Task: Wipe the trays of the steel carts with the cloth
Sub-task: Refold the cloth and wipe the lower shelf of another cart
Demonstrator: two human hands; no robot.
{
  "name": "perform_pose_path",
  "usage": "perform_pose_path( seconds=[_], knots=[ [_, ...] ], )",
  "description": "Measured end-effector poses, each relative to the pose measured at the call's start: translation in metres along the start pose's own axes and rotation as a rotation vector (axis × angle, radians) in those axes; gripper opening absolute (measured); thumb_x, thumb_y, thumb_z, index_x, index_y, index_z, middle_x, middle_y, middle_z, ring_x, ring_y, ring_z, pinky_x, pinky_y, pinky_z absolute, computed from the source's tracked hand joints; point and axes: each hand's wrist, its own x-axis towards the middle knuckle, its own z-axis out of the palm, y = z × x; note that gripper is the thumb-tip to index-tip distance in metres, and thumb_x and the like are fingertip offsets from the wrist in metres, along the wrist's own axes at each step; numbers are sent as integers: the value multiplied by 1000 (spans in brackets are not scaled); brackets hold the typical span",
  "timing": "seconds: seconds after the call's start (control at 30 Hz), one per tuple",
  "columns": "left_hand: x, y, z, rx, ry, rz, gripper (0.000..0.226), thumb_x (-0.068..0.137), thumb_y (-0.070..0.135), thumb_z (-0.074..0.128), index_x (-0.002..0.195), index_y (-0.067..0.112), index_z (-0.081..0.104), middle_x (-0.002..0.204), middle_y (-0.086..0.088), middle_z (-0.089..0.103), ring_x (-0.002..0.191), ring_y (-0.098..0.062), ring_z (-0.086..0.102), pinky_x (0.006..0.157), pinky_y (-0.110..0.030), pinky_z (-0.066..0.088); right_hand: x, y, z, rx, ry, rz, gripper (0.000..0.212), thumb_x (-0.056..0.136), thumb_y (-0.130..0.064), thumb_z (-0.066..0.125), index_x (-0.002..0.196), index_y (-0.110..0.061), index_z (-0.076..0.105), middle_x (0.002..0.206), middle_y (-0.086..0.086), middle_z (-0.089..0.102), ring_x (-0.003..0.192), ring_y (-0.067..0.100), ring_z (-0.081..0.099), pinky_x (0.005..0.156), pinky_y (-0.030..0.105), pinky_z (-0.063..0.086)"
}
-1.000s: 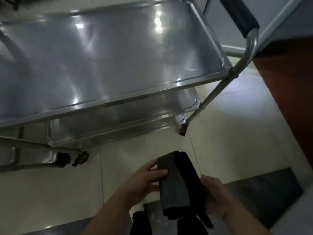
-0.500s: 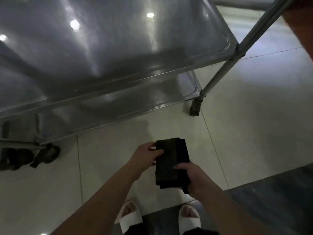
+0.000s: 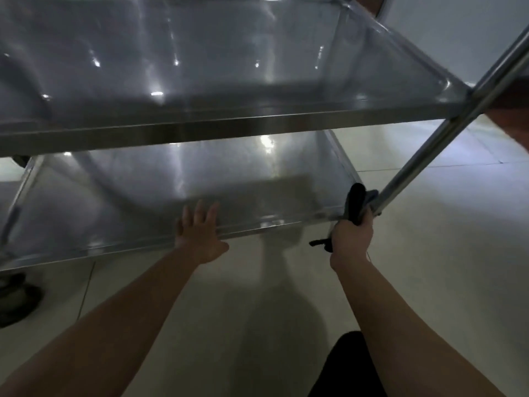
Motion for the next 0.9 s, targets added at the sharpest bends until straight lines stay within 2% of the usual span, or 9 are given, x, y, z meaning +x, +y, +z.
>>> perform_pose_path(
  seconds=[0.07, 0.13, 0.2, 0.27, 0.33, 0.43, 0.57, 0.83, 0.9],
  knots=[
    [6, -11, 10, 60, -13, -5, 112, 81, 56, 69, 157, 35, -10, 165, 0, -19, 152, -32, -15, 122, -49, 4, 4, 5, 9, 44, 25, -38, 61, 97, 9, 38, 143, -31, 44, 101, 6, 61, 69, 18, 50, 62, 30, 46],
    [3, -23, 23, 143, 24, 21, 115, 79, 51, 69, 156, 36, -15, 164, 1, -23, 152, -29, -17, 123, -47, 3, 13, -2, 13, -150, 62, -220, 60, 92, 11, 41, 145, -17, 45, 118, 14, 63, 83, 19, 57, 75, 29, 50],
    [0, -28, 29, 150, 43, 39, 116, 77, 49, 69, 155, 38, -17, 164, 3, -24, 151, -27, -19, 123, -46, 0, 38, -12, 13, -393, 75, -405, 69, 85, 10, 42, 145, -23, 46, 122, 6, 61, 97, 19, 61, 84, 22, 52],
    [1, -28, 28, 117, 16, 39, 119, 74, 50, 70, 153, 40, -18, 163, 4, -26, 151, -26, -21, 123, -45, -1, 73, -20, 11, -775, 18, -513, 76, 81, 3, 51, 148, -30, 38, 133, 0, 54, 118, 25, 57, 97, 40, 53],
    [4, -28, 28, 116, -9, 30, 122, 72, 50, 72, 152, 42, -20, 162, 4, -29, 150, -25, -24, 123, -46, -3, 103, -18, 12, -1229, -198, -478, 67, 85, -23, 63, 146, -28, 36, 141, 5, 48, 126, 32, 49, 101, 57, 47],
    [7, -29, 27, 132, -30, 33, 125, 72, 54, 73, 151, 43, -22, 161, 4, -31, 149, -26, -26, 122, -47, -5, 121, -14, 16, -1668, -381, -470, 86, 84, -76, 48, 149, -21, 37, 153, 15, 36, 138, 39, 38, 112, 58, 33],
    [7, -30, 24, 135, -64, 35, 128, 70, 53, 75, 152, 42, -22, 160, 3, -33, 149, -27, -27, 122, -48, -4, 138, -13, 15, -1695, -414, -677, 89, 91, -74, 40, 159, -26, 7, 167, 8, 3, 153, 35, 5, 122, 56, 13],
    [0, -28, 27, 178, -55, 50, 127, 72, 48, 74, 150, 41, -26, 159, 2, -36, 148, -27, -30, 122, -47, -5, 135, 13, 82, -1512, -166, -237, 68, 104, -49, 22, 159, -24, -10, 166, 10, -19, 151, 38, -17, 119, 63, -4],
    [0, -27, 27, 195, -58, 45, 127, 73, 48, 74, 150, 40, -27, 159, 1, -36, 148, -28, -29, 122, -47, -4, 113, 23, 130, -1516, -224, -301, 70, 102, -41, 24, 159, -21, -11, 165, 13, -20, 150, 41, -20, 117, 66, -4]
  ],
)
